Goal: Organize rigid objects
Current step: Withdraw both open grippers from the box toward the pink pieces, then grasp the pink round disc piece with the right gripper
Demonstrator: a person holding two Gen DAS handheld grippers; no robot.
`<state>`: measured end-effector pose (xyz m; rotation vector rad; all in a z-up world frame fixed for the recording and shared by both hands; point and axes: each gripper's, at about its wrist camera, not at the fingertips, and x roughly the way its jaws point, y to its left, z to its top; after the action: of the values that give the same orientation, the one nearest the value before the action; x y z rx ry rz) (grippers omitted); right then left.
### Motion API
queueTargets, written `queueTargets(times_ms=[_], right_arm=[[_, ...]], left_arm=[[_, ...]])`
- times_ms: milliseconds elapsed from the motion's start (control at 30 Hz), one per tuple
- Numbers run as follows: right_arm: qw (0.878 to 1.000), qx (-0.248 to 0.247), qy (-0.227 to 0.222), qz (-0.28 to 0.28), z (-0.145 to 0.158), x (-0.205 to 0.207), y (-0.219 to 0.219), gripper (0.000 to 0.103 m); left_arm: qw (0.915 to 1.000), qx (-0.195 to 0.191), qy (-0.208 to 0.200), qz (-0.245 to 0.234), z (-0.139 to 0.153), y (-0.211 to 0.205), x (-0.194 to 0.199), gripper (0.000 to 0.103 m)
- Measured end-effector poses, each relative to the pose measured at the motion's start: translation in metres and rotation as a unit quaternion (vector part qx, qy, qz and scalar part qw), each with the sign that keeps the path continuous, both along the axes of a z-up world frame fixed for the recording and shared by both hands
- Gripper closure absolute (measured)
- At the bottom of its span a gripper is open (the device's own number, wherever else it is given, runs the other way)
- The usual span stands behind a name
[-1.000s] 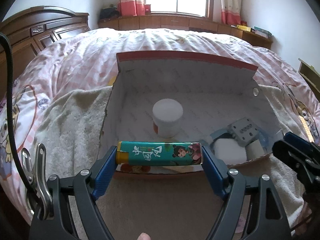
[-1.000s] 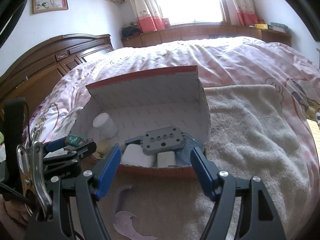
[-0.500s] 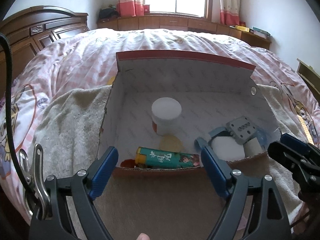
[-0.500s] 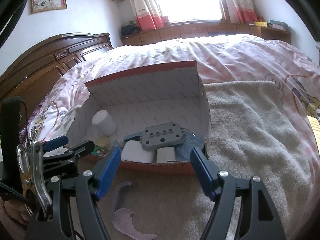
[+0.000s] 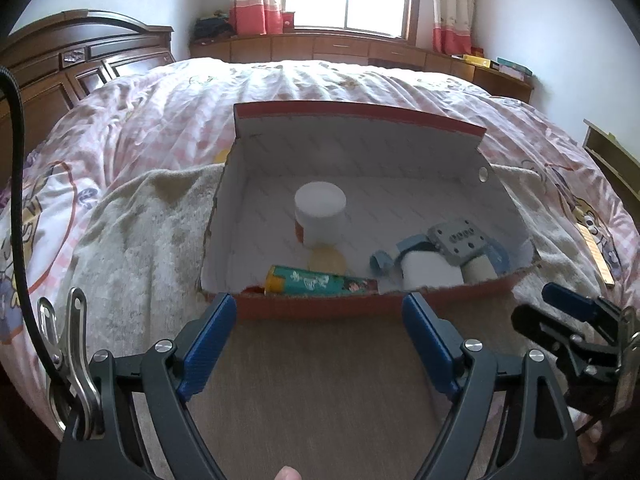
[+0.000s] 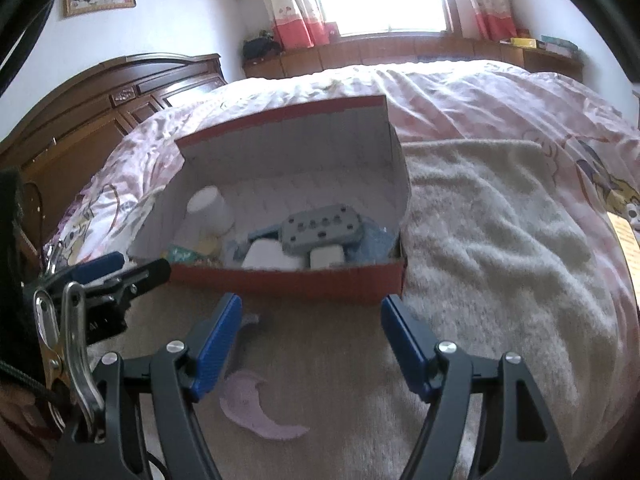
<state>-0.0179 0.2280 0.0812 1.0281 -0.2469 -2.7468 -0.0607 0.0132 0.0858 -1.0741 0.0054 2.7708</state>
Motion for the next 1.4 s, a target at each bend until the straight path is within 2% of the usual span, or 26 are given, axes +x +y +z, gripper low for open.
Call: queueTargets(times_ms=[300, 533, 700, 967, 1167, 1400], right_arm=[[0.999, 0.004, -0.030, 0.023, -0.019, 0.019, -0.008, 0.028], [0.994, 0.040, -0.041, 0.089, -0.033, 0.036, -0.033, 0.028], [0.991, 0.053, -0.042, 0.113, -0.040, 0.040, -0.044, 0.029], [0.989, 0.068, -0.047, 0.119, -0.050, 0.036, -0.047, 0.044], [0.988, 0.089, -0.045, 0.117, -0.050, 0.039, -0.046, 0.074], [0.989, 0.089, -0.050, 0.108, -0.049, 0.044, -0.037, 0.076]], left_arm=[[0.9999, 0.002, -0.014, 0.003, -0.011, -0.005, 0.020, 0.016], [0.9996, 0.004, -0.025, 0.014, -0.022, -0.013, 0.036, 0.016], [0.9992, 0.002, -0.034, 0.021, -0.029, -0.018, 0.046, 0.016], [0.9985, -0.001, -0.047, 0.028, -0.040, -0.021, 0.053, 0.016], [0.9984, -0.002, -0.052, 0.024, -0.044, -0.017, 0.054, 0.016], [0.9983, -0.002, -0.055, 0.018, -0.045, -0.014, 0.054, 0.016]])
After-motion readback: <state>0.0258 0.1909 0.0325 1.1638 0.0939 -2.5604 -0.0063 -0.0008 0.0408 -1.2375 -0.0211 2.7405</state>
